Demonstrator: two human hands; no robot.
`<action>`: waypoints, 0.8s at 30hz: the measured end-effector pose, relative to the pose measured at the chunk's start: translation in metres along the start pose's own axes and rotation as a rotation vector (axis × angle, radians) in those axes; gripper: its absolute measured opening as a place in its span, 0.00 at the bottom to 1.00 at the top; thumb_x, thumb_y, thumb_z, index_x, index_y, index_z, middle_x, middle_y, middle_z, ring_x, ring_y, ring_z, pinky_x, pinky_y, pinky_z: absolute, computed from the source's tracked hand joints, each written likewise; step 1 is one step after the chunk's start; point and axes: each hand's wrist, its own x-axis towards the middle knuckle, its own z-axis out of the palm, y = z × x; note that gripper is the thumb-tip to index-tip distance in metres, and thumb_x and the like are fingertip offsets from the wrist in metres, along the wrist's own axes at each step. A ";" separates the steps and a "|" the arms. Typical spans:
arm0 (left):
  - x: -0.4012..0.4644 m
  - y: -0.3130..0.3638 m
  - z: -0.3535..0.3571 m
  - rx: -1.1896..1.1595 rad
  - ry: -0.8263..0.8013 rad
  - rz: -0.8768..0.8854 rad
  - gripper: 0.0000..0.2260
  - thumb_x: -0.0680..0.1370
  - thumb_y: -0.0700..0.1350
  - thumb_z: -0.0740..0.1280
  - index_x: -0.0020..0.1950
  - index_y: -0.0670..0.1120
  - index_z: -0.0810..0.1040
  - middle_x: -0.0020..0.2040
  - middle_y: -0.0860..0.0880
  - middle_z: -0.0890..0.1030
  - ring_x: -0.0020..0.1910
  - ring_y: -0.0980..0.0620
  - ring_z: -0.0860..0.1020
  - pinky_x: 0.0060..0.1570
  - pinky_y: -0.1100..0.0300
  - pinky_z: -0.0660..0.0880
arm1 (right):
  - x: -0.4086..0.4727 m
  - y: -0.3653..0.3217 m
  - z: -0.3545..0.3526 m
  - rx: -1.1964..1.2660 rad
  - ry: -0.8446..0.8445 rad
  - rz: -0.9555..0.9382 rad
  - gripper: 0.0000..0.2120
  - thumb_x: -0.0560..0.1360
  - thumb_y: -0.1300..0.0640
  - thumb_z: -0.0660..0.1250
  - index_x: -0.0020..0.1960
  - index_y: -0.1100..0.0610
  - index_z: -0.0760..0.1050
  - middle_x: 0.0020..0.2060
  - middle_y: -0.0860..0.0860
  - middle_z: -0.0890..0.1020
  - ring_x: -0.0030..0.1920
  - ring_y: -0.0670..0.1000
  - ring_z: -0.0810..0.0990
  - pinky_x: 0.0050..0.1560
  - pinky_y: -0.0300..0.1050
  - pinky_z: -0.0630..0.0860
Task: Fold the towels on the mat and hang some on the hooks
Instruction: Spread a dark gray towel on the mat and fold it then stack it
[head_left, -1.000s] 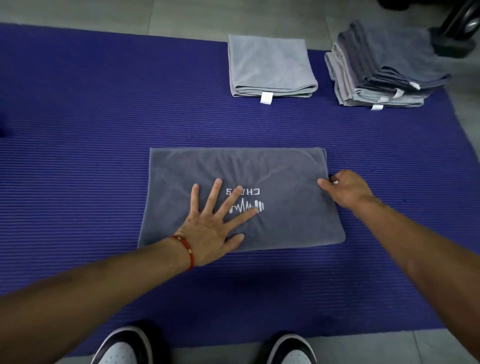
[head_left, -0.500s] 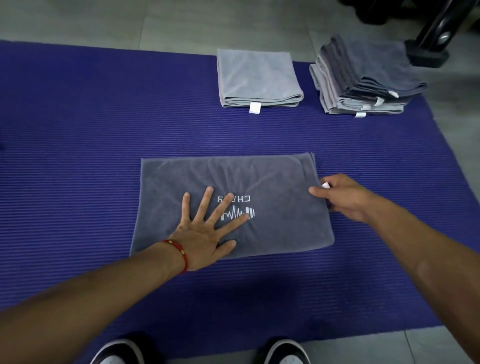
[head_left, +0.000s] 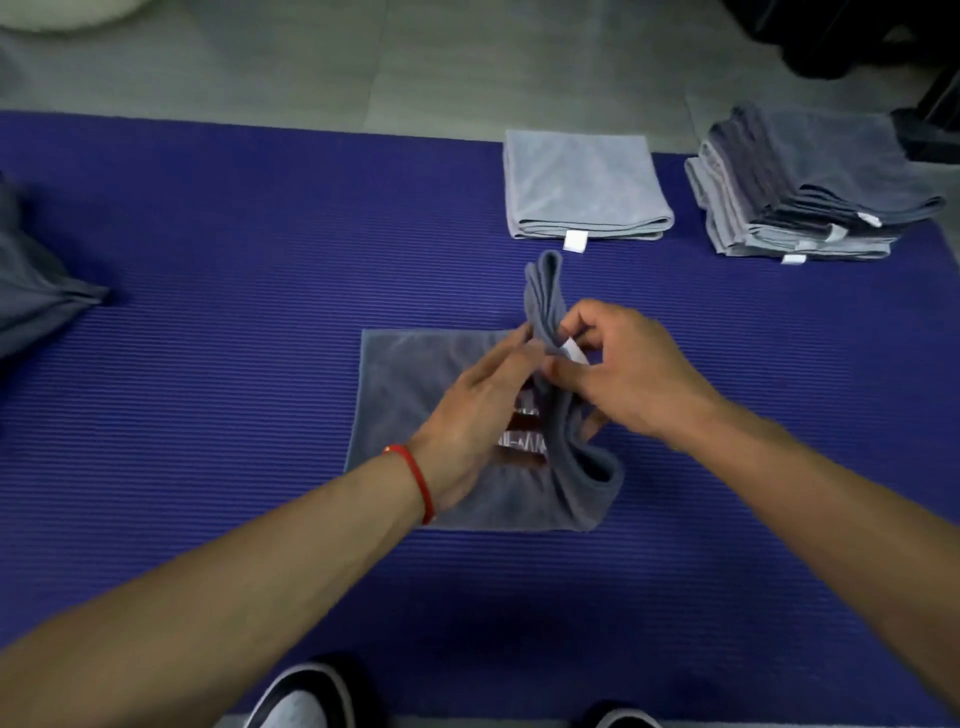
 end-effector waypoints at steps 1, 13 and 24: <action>-0.001 0.003 -0.002 -0.059 0.040 -0.020 0.14 0.80 0.58 0.64 0.63 0.56 0.80 0.51 0.49 0.85 0.45 0.48 0.84 0.41 0.51 0.82 | 0.000 -0.010 0.013 -0.011 -0.003 -0.039 0.09 0.75 0.50 0.75 0.51 0.49 0.77 0.45 0.46 0.85 0.42 0.48 0.85 0.45 0.53 0.83; 0.006 -0.029 -0.126 0.592 0.467 0.121 0.12 0.80 0.49 0.65 0.63 0.57 0.75 0.51 0.55 0.82 0.51 0.51 0.80 0.50 0.56 0.75 | -0.015 0.029 0.081 -0.423 -0.301 -0.353 0.23 0.82 0.45 0.63 0.77 0.44 0.67 0.77 0.42 0.66 0.76 0.43 0.62 0.77 0.42 0.60; 0.014 -0.058 -0.149 0.877 0.498 0.118 0.14 0.83 0.49 0.63 0.66 0.48 0.67 0.47 0.45 0.82 0.46 0.42 0.81 0.48 0.45 0.79 | 0.018 0.045 0.090 -0.633 -0.177 -0.257 0.29 0.85 0.43 0.54 0.83 0.49 0.52 0.83 0.50 0.45 0.82 0.52 0.43 0.82 0.50 0.46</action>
